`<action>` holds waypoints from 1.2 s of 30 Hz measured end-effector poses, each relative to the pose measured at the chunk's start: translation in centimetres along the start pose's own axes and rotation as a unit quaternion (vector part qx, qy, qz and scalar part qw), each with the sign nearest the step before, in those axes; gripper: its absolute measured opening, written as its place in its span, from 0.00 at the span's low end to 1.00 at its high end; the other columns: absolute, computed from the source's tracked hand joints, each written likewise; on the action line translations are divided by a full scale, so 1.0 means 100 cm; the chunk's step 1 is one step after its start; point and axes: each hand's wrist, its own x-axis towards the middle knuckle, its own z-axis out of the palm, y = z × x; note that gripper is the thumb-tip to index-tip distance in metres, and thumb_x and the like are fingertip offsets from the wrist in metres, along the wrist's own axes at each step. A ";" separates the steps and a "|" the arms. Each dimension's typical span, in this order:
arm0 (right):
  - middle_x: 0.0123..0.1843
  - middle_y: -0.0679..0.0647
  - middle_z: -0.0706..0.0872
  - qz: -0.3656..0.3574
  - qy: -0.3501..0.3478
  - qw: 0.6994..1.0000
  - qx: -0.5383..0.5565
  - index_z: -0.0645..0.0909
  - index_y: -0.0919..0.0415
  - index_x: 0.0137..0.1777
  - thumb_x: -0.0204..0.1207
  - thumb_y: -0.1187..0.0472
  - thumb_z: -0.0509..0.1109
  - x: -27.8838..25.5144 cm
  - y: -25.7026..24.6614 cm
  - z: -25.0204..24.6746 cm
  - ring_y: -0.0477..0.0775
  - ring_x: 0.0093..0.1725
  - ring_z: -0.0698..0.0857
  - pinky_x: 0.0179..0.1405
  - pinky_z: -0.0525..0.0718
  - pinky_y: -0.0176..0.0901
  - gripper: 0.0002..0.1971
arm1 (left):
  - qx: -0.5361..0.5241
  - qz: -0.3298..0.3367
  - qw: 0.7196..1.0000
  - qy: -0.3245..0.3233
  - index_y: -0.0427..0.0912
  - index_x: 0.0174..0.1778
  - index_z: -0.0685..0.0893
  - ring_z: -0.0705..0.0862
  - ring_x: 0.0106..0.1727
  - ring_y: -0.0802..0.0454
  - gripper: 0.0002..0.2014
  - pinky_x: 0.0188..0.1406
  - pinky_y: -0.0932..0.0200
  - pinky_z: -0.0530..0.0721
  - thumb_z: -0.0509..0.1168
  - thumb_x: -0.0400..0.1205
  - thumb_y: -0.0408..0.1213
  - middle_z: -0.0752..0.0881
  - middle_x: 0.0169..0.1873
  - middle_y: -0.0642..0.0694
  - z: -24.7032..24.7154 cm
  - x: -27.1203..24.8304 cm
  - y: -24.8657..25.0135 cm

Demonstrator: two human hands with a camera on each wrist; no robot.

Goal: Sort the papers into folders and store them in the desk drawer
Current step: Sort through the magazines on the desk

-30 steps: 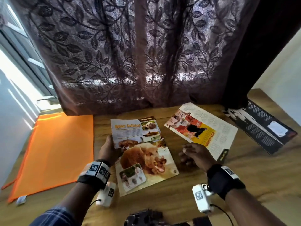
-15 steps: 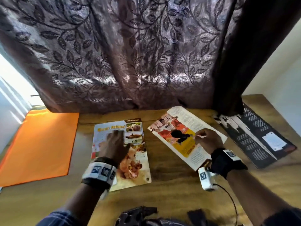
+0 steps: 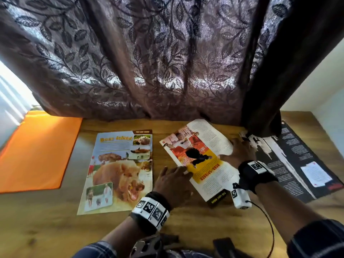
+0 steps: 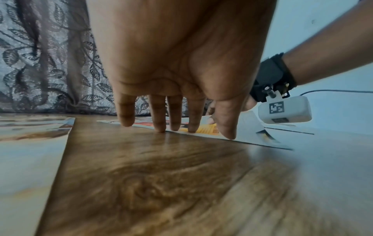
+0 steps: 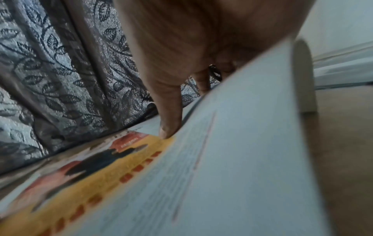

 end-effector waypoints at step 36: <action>0.60 0.66 0.90 -0.051 -0.009 0.768 0.639 0.83 0.67 0.63 0.43 0.46 0.91 -0.150 -0.006 0.018 0.70 0.59 0.89 0.57 0.88 0.64 0.47 | -0.660 -0.038 0.720 0.212 0.46 0.59 0.81 0.91 0.49 0.39 0.17 0.42 0.38 0.91 0.74 0.78 0.29 0.91 0.49 0.41 -0.079 -0.014 -0.091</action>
